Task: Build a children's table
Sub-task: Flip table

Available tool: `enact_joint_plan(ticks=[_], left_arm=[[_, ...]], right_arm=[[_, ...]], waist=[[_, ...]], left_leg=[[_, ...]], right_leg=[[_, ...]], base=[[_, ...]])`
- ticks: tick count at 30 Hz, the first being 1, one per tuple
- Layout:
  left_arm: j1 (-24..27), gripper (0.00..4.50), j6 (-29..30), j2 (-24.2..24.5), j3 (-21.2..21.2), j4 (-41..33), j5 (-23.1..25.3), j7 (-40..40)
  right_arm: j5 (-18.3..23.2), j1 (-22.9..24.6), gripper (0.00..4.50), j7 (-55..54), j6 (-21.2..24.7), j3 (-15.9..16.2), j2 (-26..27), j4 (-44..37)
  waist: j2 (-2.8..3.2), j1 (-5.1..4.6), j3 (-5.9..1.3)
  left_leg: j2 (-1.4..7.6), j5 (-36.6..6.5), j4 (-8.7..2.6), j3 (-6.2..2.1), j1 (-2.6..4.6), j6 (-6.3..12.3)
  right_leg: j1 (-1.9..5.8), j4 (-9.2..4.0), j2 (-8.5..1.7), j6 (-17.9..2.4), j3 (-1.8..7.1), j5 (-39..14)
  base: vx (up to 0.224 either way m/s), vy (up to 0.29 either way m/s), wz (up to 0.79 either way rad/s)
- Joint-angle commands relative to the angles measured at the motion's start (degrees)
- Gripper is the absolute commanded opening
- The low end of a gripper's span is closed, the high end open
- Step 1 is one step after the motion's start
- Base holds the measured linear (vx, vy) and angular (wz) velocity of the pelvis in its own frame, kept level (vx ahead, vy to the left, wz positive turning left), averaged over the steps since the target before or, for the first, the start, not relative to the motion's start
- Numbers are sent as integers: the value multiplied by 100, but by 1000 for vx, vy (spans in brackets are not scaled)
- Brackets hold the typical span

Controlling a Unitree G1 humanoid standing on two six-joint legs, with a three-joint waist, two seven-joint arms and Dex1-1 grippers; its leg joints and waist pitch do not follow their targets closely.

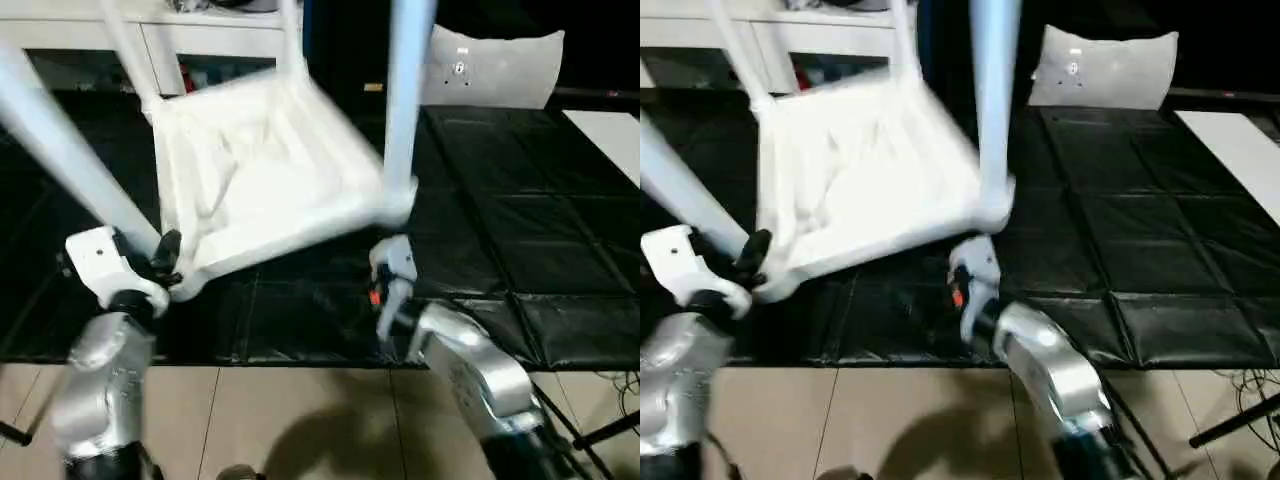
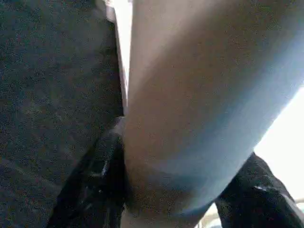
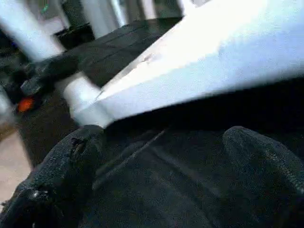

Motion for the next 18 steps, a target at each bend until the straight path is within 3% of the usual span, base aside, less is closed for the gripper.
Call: enact_joint_plan(ticks=[1,4,8,11,13,15,18], left_arm=[[-36,206,336,-180,-52,-182,-508,61],[92,206,732,-207,-256,-409,-562,-98],[224,204,1034,-135,-534,-635,-668,-224],[247,204,1177,-117,-593,-709,-791,-245],[302,204,1402,-104,-653,-822,-887,-291],[328,204,1467,-114,-682,-869,-909,-303],[422,204,1622,-115,-782,-1009,-1016,-381]], right_arm=[[113,-169,450,-298,120,-195,114,301],[280,-502,450,-599,-5,-527,468,860],[332,-975,450,-705,-445,-738,787,1535],[401,-1195,450,-858,-575,-933,952,1859],[571,-1558,450,-959,-818,-1252,1163,2401],[691,-1710,450,-1034,-907,-1426,1249,2617],[911,-2058,450,-1181,-1077,-1733,1377,3141]], waist=[[-1,-23,-271],[8,-35,-266],[-14,-33,-311],[-8,-6,-323],[-35,-21,-330],[-39,-7,-314],[-40,-23,-288]], left_leg=[[130,-1267,-441,6,106,-112],[132,-1286,-459,-2,114,-200],[115,-667,-406,17,108,-177],[110,-468,-381,35,124,-117],[108,-491,-380,43,116,-116],[108,-689,-381,64,140,-117],[117,-901,-415,51,121,-134]], right_leg=[[141,-448,-358,-843,219,-1078],[133,-447,-334,-726,214,-927],[181,-324,-305,-808,197,317],[199,-292,-312,-821,192,644],[213,-280,-321,-846,190,647],[201,-301,-324,-869,195,402],[203,-334,-341,-789,193,-74]], base=[[0,0,0],[0,0,0],[0,0,0],[0,0,0],[0,0,0],[0,0,0],[0,0,0]])
